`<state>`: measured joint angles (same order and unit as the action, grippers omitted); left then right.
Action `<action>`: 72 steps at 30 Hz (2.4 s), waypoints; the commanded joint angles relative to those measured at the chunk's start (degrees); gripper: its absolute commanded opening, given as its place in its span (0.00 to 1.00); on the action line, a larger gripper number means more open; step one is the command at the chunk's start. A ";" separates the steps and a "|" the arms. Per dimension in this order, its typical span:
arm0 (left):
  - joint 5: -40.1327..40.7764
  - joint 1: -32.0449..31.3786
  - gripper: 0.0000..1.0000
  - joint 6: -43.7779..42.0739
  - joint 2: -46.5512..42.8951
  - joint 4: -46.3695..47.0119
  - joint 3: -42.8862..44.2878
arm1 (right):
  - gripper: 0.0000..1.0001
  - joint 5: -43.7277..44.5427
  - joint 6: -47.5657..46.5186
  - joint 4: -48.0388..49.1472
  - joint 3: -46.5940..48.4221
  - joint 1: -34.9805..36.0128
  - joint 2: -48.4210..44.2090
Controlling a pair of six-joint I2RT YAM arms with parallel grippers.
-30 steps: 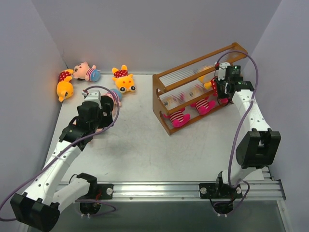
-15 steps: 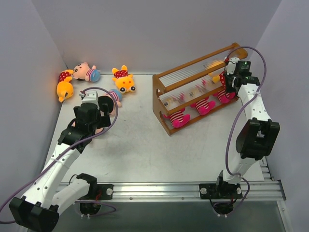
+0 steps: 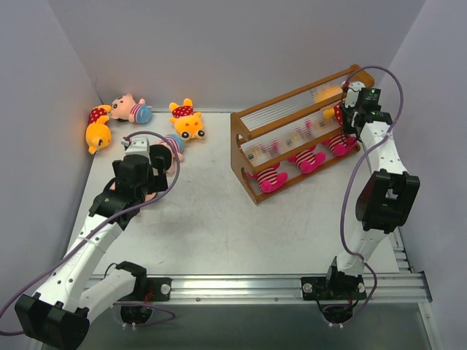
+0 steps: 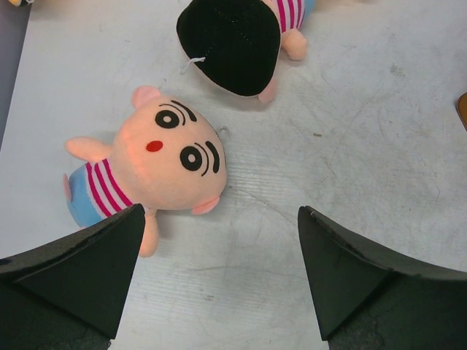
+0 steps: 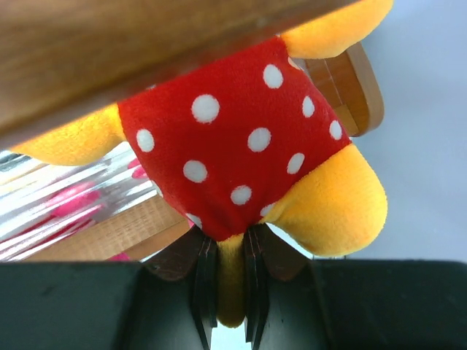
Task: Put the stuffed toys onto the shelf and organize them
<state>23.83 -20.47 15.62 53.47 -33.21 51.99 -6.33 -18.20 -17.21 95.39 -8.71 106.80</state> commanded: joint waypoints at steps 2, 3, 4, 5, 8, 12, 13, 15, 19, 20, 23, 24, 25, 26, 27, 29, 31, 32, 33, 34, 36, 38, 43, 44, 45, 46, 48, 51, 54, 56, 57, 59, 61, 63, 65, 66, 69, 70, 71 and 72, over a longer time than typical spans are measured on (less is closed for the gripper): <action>0.86 -0.10 0.94 -0.85 0.23 2.01 0.05 | 0.02 -0.97 0.35 1.30 3.13 -0.17 0.69; 0.86 -0.10 0.94 -0.85 0.32 2.01 0.13 | 0.03 -0.71 0.35 1.22 3.13 -0.17 1.03; 0.78 -0.10 0.94 -0.85 0.23 2.10 0.13 | 0.03 -0.62 0.44 1.30 2.96 -0.17 1.04; 0.77 -0.10 0.94 -0.85 0.40 2.10 0.13 | 0.04 -0.53 0.44 1.13 2.96 -0.34 1.04; 0.69 -0.10 0.94 -0.85 0.40 2.10 0.13 | 0.10 -0.44 0.79 0.86 3.13 -0.25 0.95; 0.51 -0.10 0.94 -0.85 0.40 2.10 0.05 | 0.18 -0.35 1.58 0.08 3.39 -0.25 0.51; 0.51 -0.10 0.94 -0.85 0.40 2.10 0.04 | 0.21 -0.44 1.85 -0.27 3.39 -0.25 0.51; 0.42 -0.10 0.94 -0.94 0.32 2.19 0.04 | 0.24 -0.27 2.55 -0.63 3.40 -0.34 0.25; 0.33 -0.10 0.94 -0.94 0.23 2.19 0.04 | 0.27 1.32 3.78 -1.59 3.40 -0.17 -0.11; 0.33 -0.18 0.94 -0.94 0.23 2.19 0.04 | 0.27 1.58 4.04 -1.60 3.31 -0.08 -0.28; 0.33 -0.10 0.94 -0.85 0.05 2.10 0.04 | 0.29 3.33 5.19 -2.12 3.04 0.10 -0.72; 0.25 -0.10 0.94 -0.85 0.14 2.19 0.04 | 0.31 3.69 5.28 -2.12 2.87 0.10 -0.81; 0.16 -0.10 0.94 -0.85 0.14 2.19 0.04 | 0.38 4.04 5.36 -2.38 2.95 0.36 -0.89; 0.16 -0.10 0.94 -0.85 0.14 2.19 0.04 | 0.41 4.48 5.36 -2.56 2.87 0.36 -0.98; 0.07 -0.10 0.94 -0.85 0.05 2.19 0.04 | 0.43 4.74 5.45 -2.65 2.87 0.36 -1.24; 0.07 -0.10 0.94 -0.85 0.14 2.19 0.04 | 0.46 4.83 5.80 -2.74 2.87 0.36 -1.42; -0.02 -0.10 0.94 -0.85 0.05 2.19 0.04 | 0.51 4.83 6.07 -2.56 2.95 0.36 -1.77; -0.02 -0.10 0.94 -0.85 0.05 2.19 -0.04 | 0.52 4.92 6.24 -2.65 3.04 0.36 -2.12; -0.02 -0.10 0.94 -0.85 0.05 2.10 0.04 | 0.54 4.92 6.24 -2.48 3.04 0.36 -2.30; -0.02 -0.10 0.94 -0.85 0.05 2.10 0.04 | 0.55 4.92 6.42 -2.48 3.13 0.36 -2.39; -0.19 -0.10 0.94 -0.85 -0.04 2.10 0.04 | 0.56 4.83 6.77 -2.65 3.39 0.36 -2.74; -0.10 -0.10 0.94 -0.76 -0.04 2.19 -0.04 | 0.57 4.75 7.03 -2.65 3.66 0.36 -3.18; -0.19 -0.10 0.94 -0.85 -0.21 2.10 -0.04 | 0.66 4.22 8.26 -3.53 4.80 0.36 -4.41; -0.28 -0.10 0.94 -0.85 -0.30 2.19 0.04 | 0.68 4.13 8.35 -3.62 5.06 0.36 -5.02; -0.28 -0.10 0.94 -0.85 -0.21 2.19 0.04 | 0.72 4.13 8.79 -3.88 5.41 0.36 -5.29; -0.28 -0.10 0.94 -0.76 -0.21 2.19 -0.04 | 0.75 4.22 9.05 -4.06 5.59 0.36 -5.55; -0.28 -0.10 0.94 -0.76 -0.30 2.19 0.04 | 0.82 4.22 9.58 -4.76 6.29 0.36 -6.52; -0.28 -0.10 0.94 -0.76 -0.39 2.19 -0.04 | 0.88 4.39 10.90 -5.98 7.34 0.36 -7.75; -0.37 -0.10 0.94 -0.68 -0.47 2.19 -0.04 | 0.92 4.39 12.13 -7.30 8.14 0.36 -9.07; -0.46 -0.10 0.94 -0.59 -0.47 2.19 0.04 | 0.93 4.22 13.09 -8.18 8.84 0.36 -10.38; -0.63 -0.10 0.94 -0.59 -0.47 2.10 0.04 | 0.94 3.96 13.53 -8.36 9.02 0.36 -10.91; -0.72 -0.10 0.94 -0.50 -0.47 2.27 0.04 | 0.95 3.43 14.50 -8.71 9.55 0.36 -12.58; -0.89 -0.10 0.94 -0.41 -0.39 2.27 -0.04 | 0.96 2.55 15.03 -8.80 9.63 0.36 -14.07; -0.98 -0.10 0.94 -0.41 -0.30 2.27 0.04 | 0.98 2.37 16.08 -8.54 9.46 0.45 -16.36; -1.07 -0.01 0.94 -0.32 -0.21 2.27 0.13 | 0.99 1.67 16.79 -8.45 9.37 0.36 -18.38; -1.16 -0.01 0.94 -0.32 -0.12 2.27 0.05 | 1.00 1.32 17.49 -8.36 9.28 0.36 -19.17; -1.33 0.17 0.94 -0.06 0.31 2.36 0.13 | 0.99 -0.35 18.19 -7.32 7.80 0.45 -22.33; -1.42 0.25 0.94 0.11 0.49 2.27 0.13 | 0.99 -0.61 18.20 -6.70 7.01 0.45 -23.30; -1.60 0.25 0.94 0.29 0.84 2.27 0.22 | 0.99 -1.05 18.20 -5.48 6.04 0.45 -25.66; -1.77 0.25 0.94 0.47 1.02 2.27 0.22 | 0.99 -1.40 18.20 -4.59 3.68 0.36 -26.81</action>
<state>23.07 -20.47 15.49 54.04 -33.17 51.99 -5.58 -1.28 -24.91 101.86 -8.54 85.06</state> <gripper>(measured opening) 0.941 0.994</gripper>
